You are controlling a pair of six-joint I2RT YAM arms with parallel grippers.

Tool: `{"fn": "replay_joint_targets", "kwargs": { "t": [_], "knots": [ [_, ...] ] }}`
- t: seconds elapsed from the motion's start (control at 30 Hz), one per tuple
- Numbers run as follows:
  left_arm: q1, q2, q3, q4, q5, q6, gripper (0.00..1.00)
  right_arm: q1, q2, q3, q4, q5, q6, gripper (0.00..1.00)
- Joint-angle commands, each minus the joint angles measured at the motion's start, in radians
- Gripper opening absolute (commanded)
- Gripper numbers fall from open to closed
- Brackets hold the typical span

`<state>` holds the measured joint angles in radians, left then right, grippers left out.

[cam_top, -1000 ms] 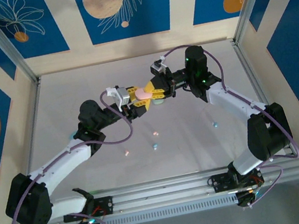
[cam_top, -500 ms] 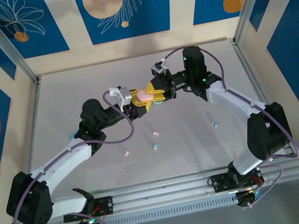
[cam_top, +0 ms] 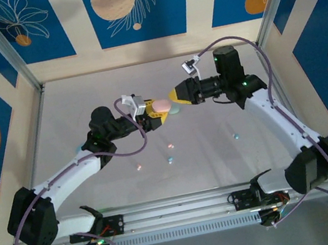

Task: Insert wireless bluetooth earbuds into charging case

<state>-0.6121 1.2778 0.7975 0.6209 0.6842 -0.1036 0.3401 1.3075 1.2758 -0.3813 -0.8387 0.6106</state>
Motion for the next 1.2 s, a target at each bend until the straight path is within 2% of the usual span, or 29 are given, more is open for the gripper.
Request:
{"fn": "replay_joint_targets", "kwargs": {
  "t": [0.0,0.23,0.5,0.73,1.17],
  "knots": [
    [-0.009,0.015,0.023,0.05,0.043,-0.048,0.26,0.028,-0.037,0.011,-0.169,0.17,-0.278,0.62],
    [-0.012,0.025,0.029,0.073,0.064,-0.08,0.25,0.119,-0.045,0.029,-0.231,0.308,-0.424,0.63],
    [-0.017,0.032,0.034,0.073,0.075,-0.085,0.26,0.128,-0.05,0.022,-0.202,0.353,-0.411,0.62],
    [-0.019,0.034,0.037,0.085,0.1,-0.091,0.26,0.126,-0.042,0.017,-0.201,0.441,-0.386,0.6],
    [-0.024,0.023,0.032,0.079,0.137,-0.087,0.26,0.106,-0.016,0.043,-0.15,0.391,-0.26,0.61]
  ]
}}
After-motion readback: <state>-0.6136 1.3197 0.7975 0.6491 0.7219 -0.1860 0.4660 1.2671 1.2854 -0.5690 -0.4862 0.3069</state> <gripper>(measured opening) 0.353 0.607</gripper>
